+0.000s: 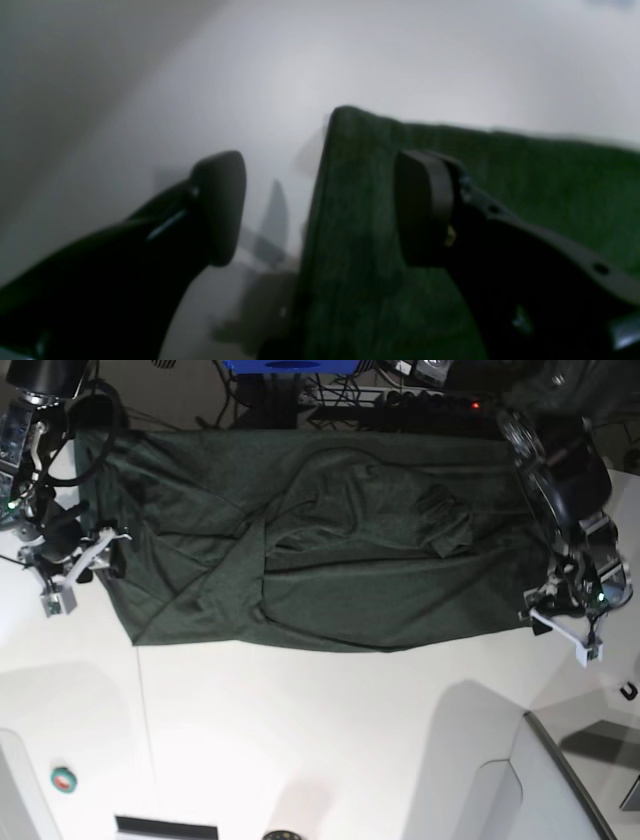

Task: Layout the t-shirt on the table in an organized manner, then fold the t-shirt properly
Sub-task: 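Grasp the opposite shirt edge with the left gripper, both holding edges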

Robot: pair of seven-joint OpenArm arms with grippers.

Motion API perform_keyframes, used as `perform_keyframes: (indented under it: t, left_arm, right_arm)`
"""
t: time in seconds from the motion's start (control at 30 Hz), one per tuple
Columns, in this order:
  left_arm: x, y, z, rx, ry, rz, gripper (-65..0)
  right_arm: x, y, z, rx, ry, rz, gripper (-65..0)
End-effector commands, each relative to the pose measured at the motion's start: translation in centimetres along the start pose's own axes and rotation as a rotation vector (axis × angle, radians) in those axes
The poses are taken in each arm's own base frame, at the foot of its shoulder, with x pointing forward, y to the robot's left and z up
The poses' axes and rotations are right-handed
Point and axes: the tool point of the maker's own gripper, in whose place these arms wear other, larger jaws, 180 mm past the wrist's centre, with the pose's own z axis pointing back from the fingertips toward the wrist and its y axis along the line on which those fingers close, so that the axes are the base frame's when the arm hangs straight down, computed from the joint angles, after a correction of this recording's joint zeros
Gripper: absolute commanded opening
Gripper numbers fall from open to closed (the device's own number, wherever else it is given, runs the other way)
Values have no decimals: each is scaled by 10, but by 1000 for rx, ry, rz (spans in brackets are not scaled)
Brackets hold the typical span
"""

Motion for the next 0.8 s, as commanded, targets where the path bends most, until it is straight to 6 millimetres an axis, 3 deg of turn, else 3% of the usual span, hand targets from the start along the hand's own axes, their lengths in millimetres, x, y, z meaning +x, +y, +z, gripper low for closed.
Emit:
perform_keyframes:
  t: [0.0,0.2,0.43,0.5,0.63,0.77]
  left_arm:
    - [29,9,2,9,-69,20,-216]
    - [15,0,-20,-41,-49,80,-216]
    - [0,-4,-25,-51,-33,87,-225]
    - [-3,-3,-25,-48,-43,85,-298]
    - [-9,-14,-30,-64,-76,22,-640]
    - [-12,-23,-32,-81,-102,16,-650]
  right_arm:
    - [16,-3,3,-2,-49,11,-332]
    - [19,-5,3,-6,-53,15,-332]
    - [29,-6,2,-6,-73,18,-332]
    - [30,-6,2,-7,-75,19,-332]
    - [40,-10,0,-14,-90,20,-332]
    - [56,-36,-11,-32,-71,28,-326]
